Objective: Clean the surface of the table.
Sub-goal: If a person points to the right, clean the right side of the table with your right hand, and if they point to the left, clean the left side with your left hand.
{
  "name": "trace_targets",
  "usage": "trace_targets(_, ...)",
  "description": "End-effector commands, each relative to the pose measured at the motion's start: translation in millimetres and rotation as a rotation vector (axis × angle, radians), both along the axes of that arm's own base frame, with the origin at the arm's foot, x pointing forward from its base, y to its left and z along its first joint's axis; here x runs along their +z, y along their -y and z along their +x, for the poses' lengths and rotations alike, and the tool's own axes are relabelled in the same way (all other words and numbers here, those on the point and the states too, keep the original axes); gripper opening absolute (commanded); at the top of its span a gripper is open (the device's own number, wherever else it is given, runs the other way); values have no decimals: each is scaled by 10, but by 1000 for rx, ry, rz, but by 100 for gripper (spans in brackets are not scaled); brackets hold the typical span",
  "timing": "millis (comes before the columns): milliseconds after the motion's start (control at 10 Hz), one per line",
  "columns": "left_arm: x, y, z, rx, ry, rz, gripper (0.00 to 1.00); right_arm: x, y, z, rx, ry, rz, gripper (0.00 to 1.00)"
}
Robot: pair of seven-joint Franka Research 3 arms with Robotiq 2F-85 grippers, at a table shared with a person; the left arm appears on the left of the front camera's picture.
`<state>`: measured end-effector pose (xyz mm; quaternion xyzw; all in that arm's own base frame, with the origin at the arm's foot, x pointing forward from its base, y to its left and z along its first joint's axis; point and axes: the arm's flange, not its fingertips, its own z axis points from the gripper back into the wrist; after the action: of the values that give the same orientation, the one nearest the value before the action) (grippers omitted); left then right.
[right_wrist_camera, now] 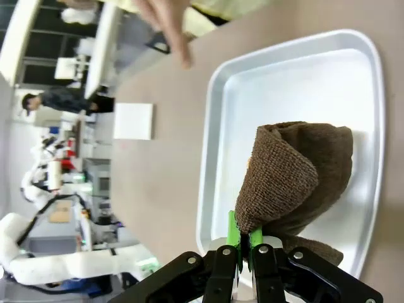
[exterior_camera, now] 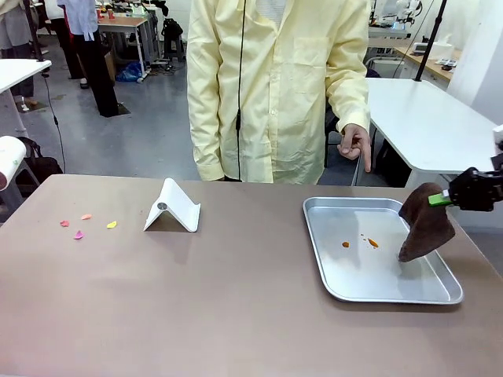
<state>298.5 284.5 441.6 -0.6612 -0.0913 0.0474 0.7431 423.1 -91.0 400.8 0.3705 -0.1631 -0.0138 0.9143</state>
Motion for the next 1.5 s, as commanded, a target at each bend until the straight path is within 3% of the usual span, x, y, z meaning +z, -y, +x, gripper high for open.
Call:
trace_targets(0,50,15,-27,4,-9,3,0,-141,-37,334,43,-70,-83,6)
trace_targets(300,50,15,-27,4,-9,3,0,-570,-246,736,39,-149,-165,6)
trace_targets(600,50,15,-27,4,-9,3,0,-922,-464,937,67,-214,-103,6)
trace_targets(1400,50,15,-27,4,-9,3,0,-1442,-1345,890,219,-329,100,6)
